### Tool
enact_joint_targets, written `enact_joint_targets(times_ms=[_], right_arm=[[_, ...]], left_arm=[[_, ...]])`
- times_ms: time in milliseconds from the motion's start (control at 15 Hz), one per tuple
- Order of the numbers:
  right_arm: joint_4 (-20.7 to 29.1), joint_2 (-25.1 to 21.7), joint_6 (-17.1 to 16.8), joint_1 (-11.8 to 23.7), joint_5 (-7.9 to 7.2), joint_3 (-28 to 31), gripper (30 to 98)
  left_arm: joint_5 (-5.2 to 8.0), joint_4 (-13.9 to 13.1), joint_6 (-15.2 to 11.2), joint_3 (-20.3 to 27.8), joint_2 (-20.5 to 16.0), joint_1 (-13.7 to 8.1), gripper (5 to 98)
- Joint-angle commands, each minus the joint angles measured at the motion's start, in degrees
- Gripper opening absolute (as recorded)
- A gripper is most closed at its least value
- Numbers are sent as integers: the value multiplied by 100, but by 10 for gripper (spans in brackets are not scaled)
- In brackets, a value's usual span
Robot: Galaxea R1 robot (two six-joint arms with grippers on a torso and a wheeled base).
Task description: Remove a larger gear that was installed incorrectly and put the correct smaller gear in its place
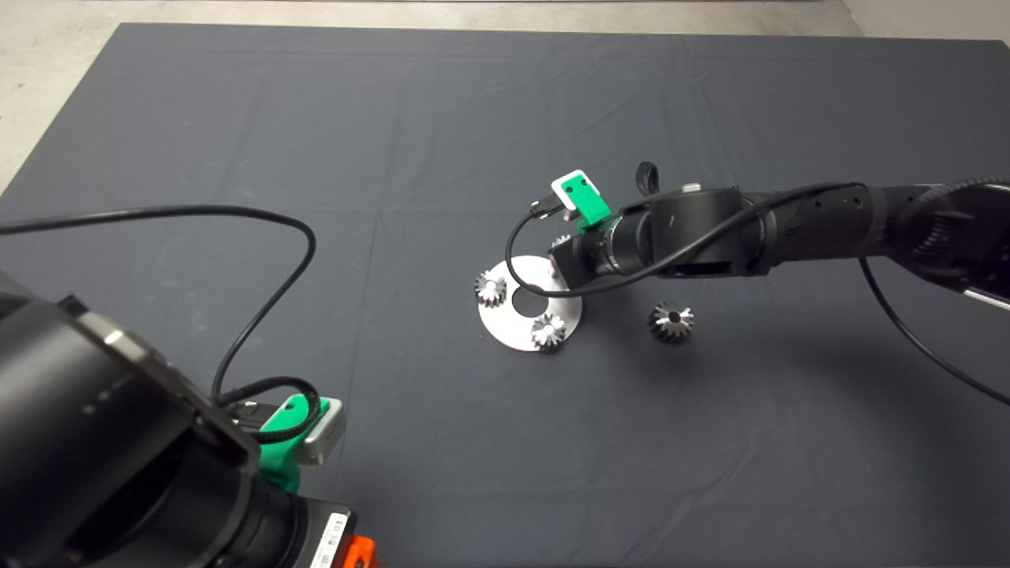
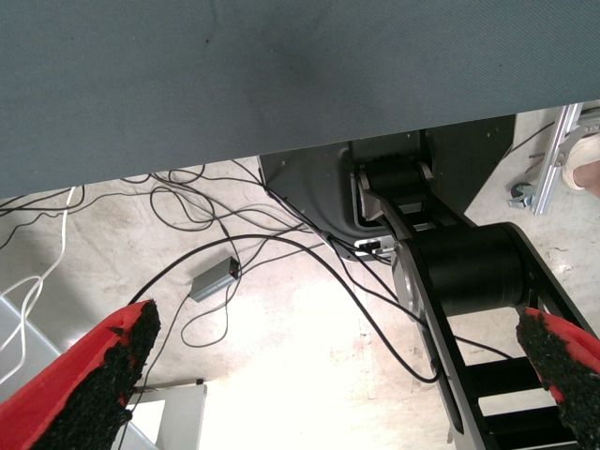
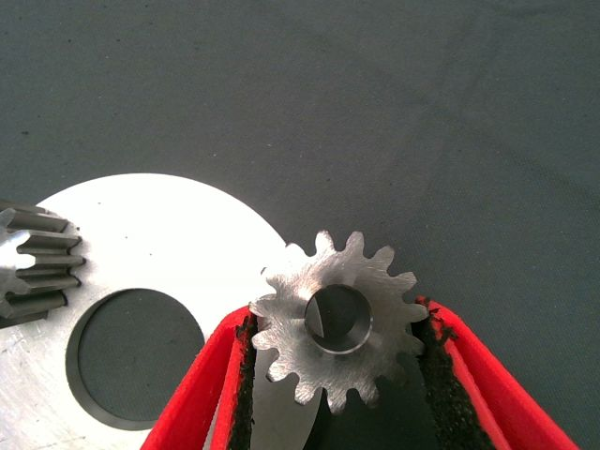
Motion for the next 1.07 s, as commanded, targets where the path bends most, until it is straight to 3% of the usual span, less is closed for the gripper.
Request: enact_joint_targets(times_ms=[0,1000], right_arm=[[-200,75,57,130,137,25,406],[-156,102,242,-33,147,61,406]], left_arm=[[322,-125,-15,103,-8,-45,982],[322,-125,5,103,1,-45,982]])
